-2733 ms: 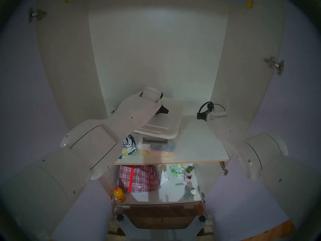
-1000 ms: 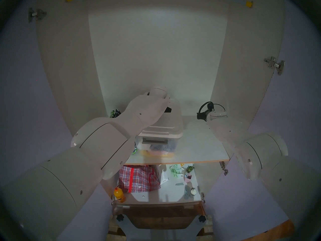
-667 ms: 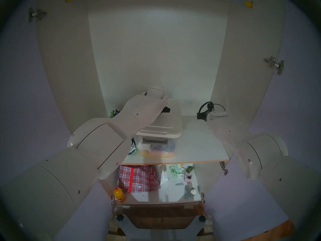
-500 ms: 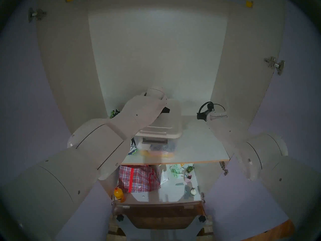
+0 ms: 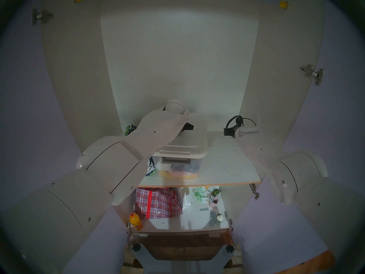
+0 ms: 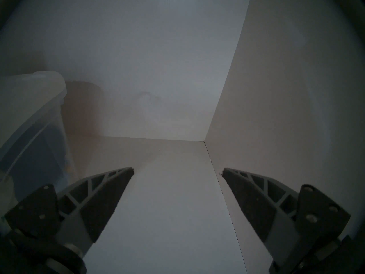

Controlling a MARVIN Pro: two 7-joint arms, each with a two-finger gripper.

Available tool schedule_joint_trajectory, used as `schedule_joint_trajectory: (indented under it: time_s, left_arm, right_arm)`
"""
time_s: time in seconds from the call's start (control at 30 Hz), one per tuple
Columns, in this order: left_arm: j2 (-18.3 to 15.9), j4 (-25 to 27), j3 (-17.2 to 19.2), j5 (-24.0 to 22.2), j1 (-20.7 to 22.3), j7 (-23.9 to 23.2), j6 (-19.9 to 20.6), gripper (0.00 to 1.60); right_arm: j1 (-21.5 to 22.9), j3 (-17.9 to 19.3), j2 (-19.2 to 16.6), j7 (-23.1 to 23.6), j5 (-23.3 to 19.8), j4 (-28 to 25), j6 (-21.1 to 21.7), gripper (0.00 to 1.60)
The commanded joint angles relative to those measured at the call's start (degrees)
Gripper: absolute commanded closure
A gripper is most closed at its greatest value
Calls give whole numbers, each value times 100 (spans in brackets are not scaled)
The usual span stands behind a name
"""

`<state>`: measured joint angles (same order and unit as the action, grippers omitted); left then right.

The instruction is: Take clothing out of the storage bin and put the lid back on the bin

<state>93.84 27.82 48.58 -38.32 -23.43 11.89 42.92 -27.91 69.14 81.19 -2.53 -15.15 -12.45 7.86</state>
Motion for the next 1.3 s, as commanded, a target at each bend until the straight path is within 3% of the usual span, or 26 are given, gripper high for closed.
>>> schedule_joint_trajectory:
  time_s: [0.0,0.2,0.57,0.63,0.7,0.77,0.9,1.13,1.2,1.27]
  left_arm:
    - [29,75,-74,55,220,-182,-42,160]
    - [-36,149,-390,153,221,-404,26,160]
    - [-3,-9,-452,112,262,-488,-8,152]
    - [-26,14,-491,126,254,-563,-45,143]
    - [-37,23,-528,143,260,-604,-47,120]
    - [-46,17,-552,150,268,-661,-43,112]
    - [-39,-96,-658,195,285,-842,-43,112]
    - [27,-342,-752,228,301,-998,-163,99]
    - [40,-381,-773,246,312,-993,-213,87]
    - [45,-409,-820,281,350,-1003,-233,13]
  right_arm:
    - [197,14,-5,-9,7,-97,-117,0]
    - [198,33,-2,-7,27,-93,-118,0]
    - [204,65,4,-1,61,-79,-126,0]
    - [204,71,5,-1,66,-78,-127,0]
    - [205,75,6,0,71,-76,-127,0]
    - [205,80,6,1,76,-76,-127,0]
    - [208,88,9,2,85,-69,-132,0]
    - [216,110,14,6,109,-50,-144,0]
    - [218,116,16,7,115,-45,-146,0]
    - [219,123,17,8,122,-42,-146,0]
